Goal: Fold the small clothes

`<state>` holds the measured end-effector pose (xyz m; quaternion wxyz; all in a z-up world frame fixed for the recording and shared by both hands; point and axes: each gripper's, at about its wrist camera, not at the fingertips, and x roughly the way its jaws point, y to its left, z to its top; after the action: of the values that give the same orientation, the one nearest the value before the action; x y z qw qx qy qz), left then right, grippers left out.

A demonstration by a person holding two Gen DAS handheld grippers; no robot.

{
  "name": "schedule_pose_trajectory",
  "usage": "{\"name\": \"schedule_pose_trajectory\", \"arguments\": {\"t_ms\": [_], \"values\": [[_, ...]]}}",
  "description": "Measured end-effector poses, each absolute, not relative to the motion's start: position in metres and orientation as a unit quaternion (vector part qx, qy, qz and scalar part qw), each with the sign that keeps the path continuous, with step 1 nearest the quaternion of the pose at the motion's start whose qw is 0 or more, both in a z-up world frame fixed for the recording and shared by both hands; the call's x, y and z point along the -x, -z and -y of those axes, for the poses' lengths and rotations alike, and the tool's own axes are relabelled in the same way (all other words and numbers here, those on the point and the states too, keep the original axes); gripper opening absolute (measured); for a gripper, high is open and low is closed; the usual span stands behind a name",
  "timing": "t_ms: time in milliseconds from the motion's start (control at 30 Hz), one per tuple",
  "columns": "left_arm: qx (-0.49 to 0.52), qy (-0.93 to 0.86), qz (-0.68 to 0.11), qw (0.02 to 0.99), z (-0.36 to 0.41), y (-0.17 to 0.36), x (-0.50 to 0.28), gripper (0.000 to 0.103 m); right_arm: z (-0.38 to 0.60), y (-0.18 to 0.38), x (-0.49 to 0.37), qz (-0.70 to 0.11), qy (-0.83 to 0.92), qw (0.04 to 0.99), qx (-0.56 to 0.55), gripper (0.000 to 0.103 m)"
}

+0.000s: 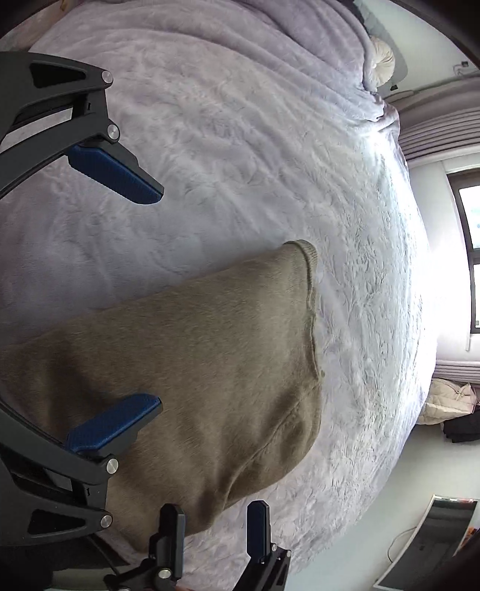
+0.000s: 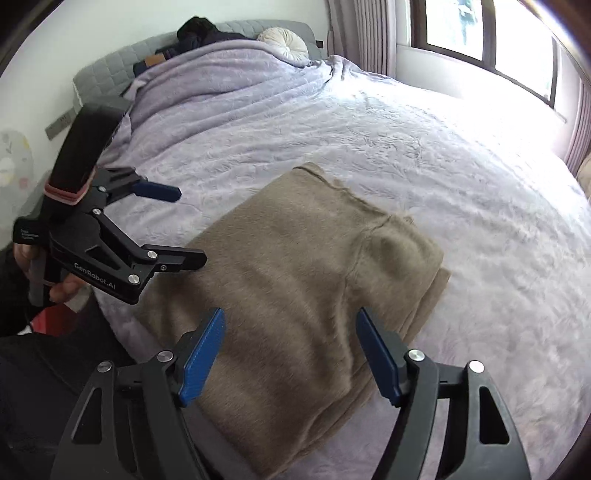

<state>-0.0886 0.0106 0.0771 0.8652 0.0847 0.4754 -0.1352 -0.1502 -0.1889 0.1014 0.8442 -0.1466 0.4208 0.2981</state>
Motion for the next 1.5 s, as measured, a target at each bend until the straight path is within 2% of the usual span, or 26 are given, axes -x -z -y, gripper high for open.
{"name": "schedule_pose_trajectory", "arguments": {"t_ms": [200, 500, 733, 800, 833, 867, 933, 1167, 1500], "values": [[-0.101, 0.123, -0.487, 0.859, -0.002, -0.057, 0.071, 0.103, 0.183, -0.064, 0.128, -0.458, -0.284, 0.821, 0.189, 0.076], [0.012, 0.174, -0.526, 0.833, -0.021, -0.058, 0.052, 0.103, 0.247, -0.094, 0.129, -0.443, -0.247, 0.862, 0.019, 0.08], [0.104, 0.229, -0.566, 0.785, -0.004, -0.026, 0.031, 0.102, 0.268, -0.042, 0.088, -0.522, -0.241, 0.808, -0.129, 0.08], [0.104, 0.242, -0.567, 0.78, 0.004, -0.026, 0.029, 0.086, 0.261, -0.032, 0.082, -0.524, -0.259, 0.8, -0.138, 0.073], [0.1, 0.246, -0.567, 0.78, 0.008, -0.028, 0.028, 0.074, 0.256, -0.032, 0.08, -0.52, -0.263, 0.802, -0.133, 0.06], [0.095, 0.244, -0.567, 0.781, 0.009, -0.031, 0.026, 0.062, 0.253, -0.032, 0.079, -0.52, -0.263, 0.802, -0.129, 0.052], [0.097, 0.245, -0.566, 0.781, 0.007, -0.039, 0.024, 0.052, 0.247, -0.042, 0.076, -0.508, -0.262, 0.811, -0.12, 0.047], [0.085, 0.225, -0.554, 0.797, 0.005, -0.062, 0.006, 0.051, 0.224, -0.081, 0.069, -0.474, -0.273, 0.834, -0.069, 0.045], [0.084, 0.207, -0.54, 0.811, 0.003, -0.079, -0.067, 0.051, 0.222, -0.104, -0.006, -0.461, -0.26, 0.845, -0.07, 0.045]]}}
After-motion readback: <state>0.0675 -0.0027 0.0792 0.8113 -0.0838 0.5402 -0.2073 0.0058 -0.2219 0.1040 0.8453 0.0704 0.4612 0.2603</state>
